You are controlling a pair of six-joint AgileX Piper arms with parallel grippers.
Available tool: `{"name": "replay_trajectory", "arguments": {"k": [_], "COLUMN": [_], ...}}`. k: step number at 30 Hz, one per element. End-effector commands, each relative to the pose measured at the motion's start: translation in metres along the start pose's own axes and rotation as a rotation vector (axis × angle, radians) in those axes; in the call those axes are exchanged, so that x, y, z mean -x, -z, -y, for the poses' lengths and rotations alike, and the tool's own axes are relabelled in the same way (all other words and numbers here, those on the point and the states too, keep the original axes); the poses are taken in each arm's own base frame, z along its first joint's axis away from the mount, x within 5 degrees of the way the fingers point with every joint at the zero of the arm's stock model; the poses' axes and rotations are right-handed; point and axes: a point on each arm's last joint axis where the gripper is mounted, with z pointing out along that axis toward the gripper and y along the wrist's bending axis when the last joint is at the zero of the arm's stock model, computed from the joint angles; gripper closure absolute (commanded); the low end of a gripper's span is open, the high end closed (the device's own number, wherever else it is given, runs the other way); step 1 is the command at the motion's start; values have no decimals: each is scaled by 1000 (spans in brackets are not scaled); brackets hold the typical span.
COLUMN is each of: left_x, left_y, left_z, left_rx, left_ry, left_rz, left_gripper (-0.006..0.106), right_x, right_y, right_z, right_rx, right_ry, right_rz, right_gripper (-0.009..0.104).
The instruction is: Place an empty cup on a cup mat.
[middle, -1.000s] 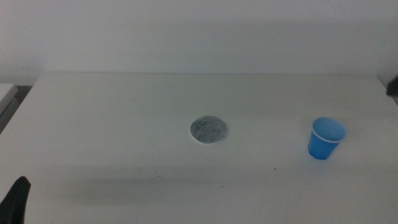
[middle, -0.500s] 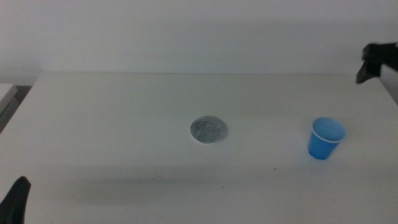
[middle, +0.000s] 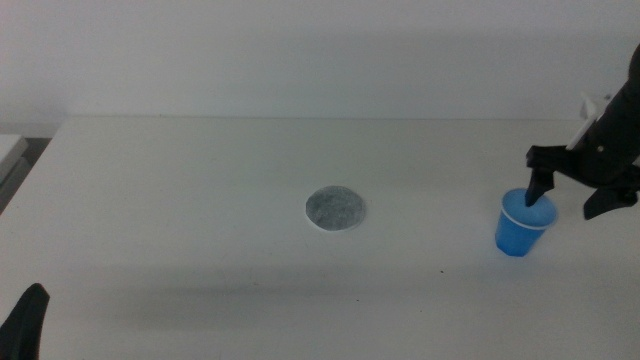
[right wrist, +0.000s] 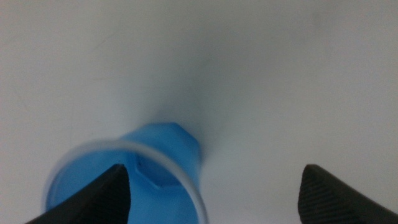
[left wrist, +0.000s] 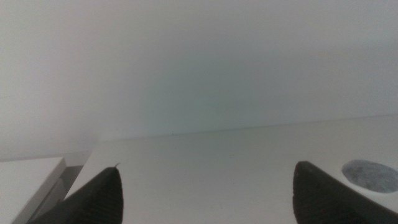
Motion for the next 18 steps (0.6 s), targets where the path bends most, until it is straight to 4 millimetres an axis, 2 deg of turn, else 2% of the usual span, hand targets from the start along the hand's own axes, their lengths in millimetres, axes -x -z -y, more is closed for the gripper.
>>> {"name": "replay_trajectory", "arguments": {"k": [1, 2, 4, 5, 8, 13, 15, 18], "left_x": [1, 1, 1, 1, 1, 1, 1, 1], "left_y": [0, 0, 0, 0, 0, 0, 0, 0], "left_z": [0, 0, 0, 0, 0, 0, 0, 0], "left_rx": [-4, -4, -4, -4, -4, -4, -4, -4], "left_ry": [10, 10, 10, 10, 10, 10, 10, 10], "left_rz": [16, 16, 16, 16, 16, 16, 16, 16], "left_gripper": [7, 7, 7, 7, 7, 7, 7, 7], "right_x": [5, 6, 7, 6, 12, 22, 23, 22], "right_y": [-9, -15, -22, -23, -3, 32, 38, 32], "right_z": [1, 0, -3, -9, -33, -108, -140, -178], "right_rx": [25, 41, 69, 105, 94, 77, 70, 63], "right_ry": [15, 28, 51, 85, 108, 240, 296, 371], "right_rz": [9, 0, -12, -15, 54, 176, 208, 202], "right_gripper": [20, 26, 50, 95, 95, 95, 95, 95]}}
